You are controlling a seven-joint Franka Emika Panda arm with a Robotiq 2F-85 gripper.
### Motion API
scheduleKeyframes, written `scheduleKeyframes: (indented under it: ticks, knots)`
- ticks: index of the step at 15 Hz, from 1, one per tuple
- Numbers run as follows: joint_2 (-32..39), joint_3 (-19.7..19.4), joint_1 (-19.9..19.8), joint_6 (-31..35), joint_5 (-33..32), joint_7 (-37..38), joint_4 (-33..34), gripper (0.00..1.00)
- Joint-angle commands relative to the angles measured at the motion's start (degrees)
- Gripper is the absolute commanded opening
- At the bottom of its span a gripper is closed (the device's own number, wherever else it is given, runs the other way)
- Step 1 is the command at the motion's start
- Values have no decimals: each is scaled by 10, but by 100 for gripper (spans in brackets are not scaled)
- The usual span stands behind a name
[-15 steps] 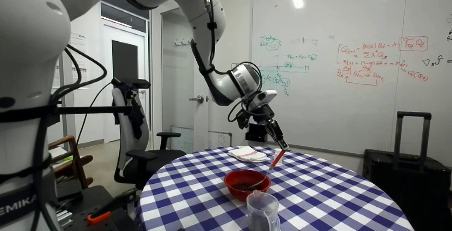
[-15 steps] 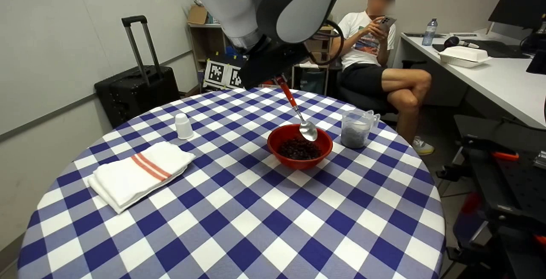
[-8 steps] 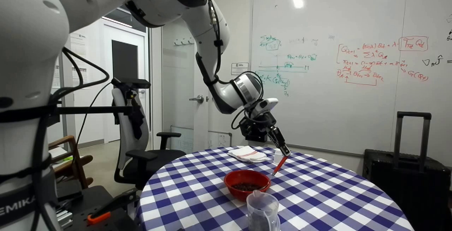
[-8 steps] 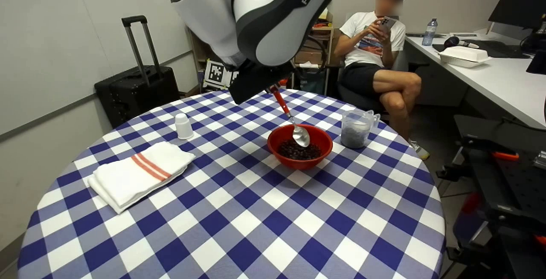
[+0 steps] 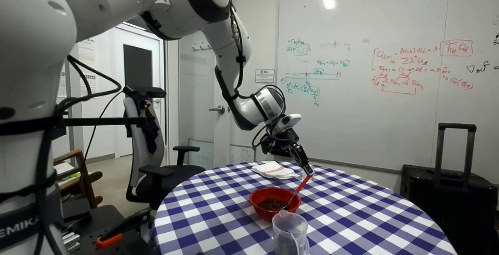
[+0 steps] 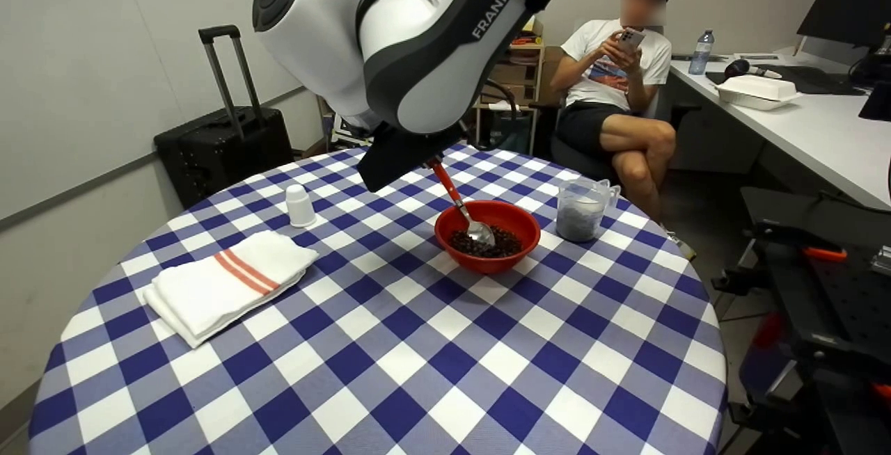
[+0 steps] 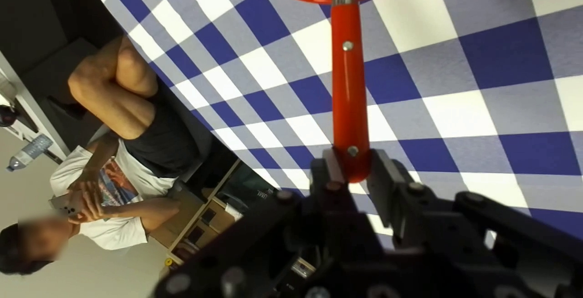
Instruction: Use the spoon to scoop up contents from the bowl and put them inside the jug
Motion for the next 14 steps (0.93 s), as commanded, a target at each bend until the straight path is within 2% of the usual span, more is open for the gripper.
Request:
scheduleKeyframes:
  ticks: [1,8,14]
  knots:
    - [17,10,-12,-9,9,-19,27,5]
    - [12,21,-44,15,53,-18,5,5]
    - [6,14,-60,49,109,-16,-16,5]
